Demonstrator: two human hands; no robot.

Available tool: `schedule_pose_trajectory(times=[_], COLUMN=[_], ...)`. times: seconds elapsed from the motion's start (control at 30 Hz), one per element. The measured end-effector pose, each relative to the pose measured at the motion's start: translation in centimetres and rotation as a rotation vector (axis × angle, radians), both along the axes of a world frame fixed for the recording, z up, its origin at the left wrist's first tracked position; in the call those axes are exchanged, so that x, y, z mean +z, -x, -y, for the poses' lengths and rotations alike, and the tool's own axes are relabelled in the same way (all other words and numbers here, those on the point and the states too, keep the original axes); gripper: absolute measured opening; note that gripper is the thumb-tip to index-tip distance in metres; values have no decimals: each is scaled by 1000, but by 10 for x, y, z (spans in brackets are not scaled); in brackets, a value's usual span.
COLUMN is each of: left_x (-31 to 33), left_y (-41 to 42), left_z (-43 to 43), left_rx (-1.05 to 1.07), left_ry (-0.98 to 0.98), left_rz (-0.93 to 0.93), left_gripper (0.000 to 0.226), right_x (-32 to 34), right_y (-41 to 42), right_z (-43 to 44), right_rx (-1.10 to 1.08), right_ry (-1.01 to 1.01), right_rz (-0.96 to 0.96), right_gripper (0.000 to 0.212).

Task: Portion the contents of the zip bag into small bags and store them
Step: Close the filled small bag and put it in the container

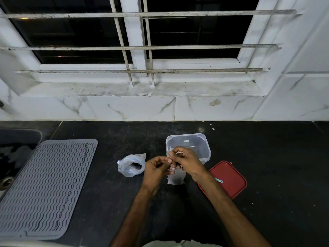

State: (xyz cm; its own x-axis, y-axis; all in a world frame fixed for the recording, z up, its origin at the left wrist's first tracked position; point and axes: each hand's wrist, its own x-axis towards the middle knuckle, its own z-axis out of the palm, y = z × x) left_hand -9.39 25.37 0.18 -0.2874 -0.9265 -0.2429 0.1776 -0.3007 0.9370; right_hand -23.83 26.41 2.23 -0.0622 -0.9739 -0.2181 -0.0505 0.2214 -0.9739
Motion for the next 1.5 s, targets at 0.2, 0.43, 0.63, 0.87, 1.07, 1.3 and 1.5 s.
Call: schedule_pose_trajectory(times=[0.2, 0.43, 0.63, 0.87, 1.07, 1.3, 1.5], left_x=[2, 7, 4, 9, 18, 10, 8], left_y=[2, 3, -3, 3, -1, 0, -8], left_z=[-2, -1, 0, -3, 5, 5, 7], left_rx=[47, 77, 79, 129, 291, 229, 218], left_ry=[-17, -12, -34, 83, 227, 277, 279], left_rz=[-12, 55, 96, 302, 485, 512, 647], left_gripper=[11, 11, 13, 9, 8, 10, 8], right_x=[-7, 1, 3, 8, 18, 27, 30], right_y=[-2, -4, -8, -14, -9, -24, -16], right_z=[4, 1, 2, 0, 1, -1, -2], right_rx=[-66, -55, -8, 29, -40, -41, -127], right_ry=[8, 86, 102, 77, 103, 166, 101], right_rz=[-276, -524, -597, -794, -1049, -983, -1106], right_gripper=[26, 15, 13, 17, 16, 24, 27])
